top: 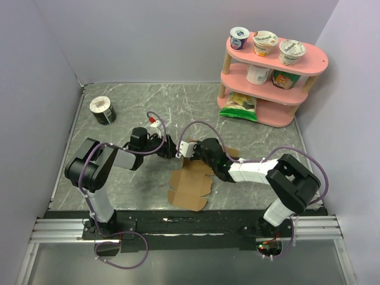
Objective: Fold the paper box
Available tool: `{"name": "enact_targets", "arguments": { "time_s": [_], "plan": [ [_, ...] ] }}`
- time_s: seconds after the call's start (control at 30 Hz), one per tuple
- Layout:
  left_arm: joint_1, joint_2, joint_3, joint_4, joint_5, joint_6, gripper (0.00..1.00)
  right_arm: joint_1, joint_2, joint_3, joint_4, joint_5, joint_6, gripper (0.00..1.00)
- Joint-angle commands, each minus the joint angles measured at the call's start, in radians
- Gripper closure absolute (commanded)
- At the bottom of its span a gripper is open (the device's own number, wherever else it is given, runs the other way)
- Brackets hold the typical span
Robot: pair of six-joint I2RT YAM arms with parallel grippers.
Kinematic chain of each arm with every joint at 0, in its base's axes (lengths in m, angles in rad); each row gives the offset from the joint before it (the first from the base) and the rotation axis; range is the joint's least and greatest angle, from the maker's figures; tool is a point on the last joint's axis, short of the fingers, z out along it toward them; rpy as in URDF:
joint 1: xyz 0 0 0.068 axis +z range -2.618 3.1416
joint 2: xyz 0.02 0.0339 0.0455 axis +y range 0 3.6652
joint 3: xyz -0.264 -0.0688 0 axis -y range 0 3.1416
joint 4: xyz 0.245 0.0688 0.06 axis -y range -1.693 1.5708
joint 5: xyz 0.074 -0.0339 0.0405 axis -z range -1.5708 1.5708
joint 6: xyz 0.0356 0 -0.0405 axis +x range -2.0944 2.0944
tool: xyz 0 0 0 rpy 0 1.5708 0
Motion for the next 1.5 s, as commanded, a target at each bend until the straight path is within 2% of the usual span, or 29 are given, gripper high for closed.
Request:
{"name": "enact_targets", "arguments": {
  "time_s": [0.0, 0.23, 0.37, 0.73, 0.87, 1.13, 1.33, 1.47],
  "plan": [
    [-0.022, -0.045, -0.024, 0.156, 0.054, -0.021, 0.16, 0.015, -0.017, -0.019, 0.046, -0.007, 0.029, 0.88],
    [-0.024, -0.052, -0.044, 0.153, 0.022, -0.029, 0.18, 0.045, -0.032, -0.111, 0.248, 0.093, -0.038, 0.88],
    [-0.022, -0.059, -0.071, 0.216, 0.066, -0.054, 0.16, 0.064, -0.034, -0.127, 0.314, 0.129, -0.053, 0.88],
    [0.007, -0.171, -0.078, 0.13, -0.016, -0.051, 0.12, 0.079, -0.083, -0.128, 0.417, 0.166, -0.159, 0.87],
    [0.008, -0.146, -0.038, 0.084, -0.029, -0.003, 0.12, 0.088, -0.032, -0.125, 0.486, 0.177, -0.22, 0.87],
    [0.048, -0.092, -0.048, 0.113, -0.079, -0.031, 0.14, 0.127, 0.196, -0.123, 0.836, 0.291, -0.372, 0.87],
    [0.063, -0.103, -0.09, 0.123, -0.055, 0.014, 0.13, 0.147, 0.203, -0.123, 0.815, 0.289, -0.326, 0.87],
    [0.063, -0.1, -0.119, 0.191, -0.004, 0.002, 0.14, 0.153, 0.213, -0.128, 0.86, 0.3, -0.345, 0.87]
  ]
}}
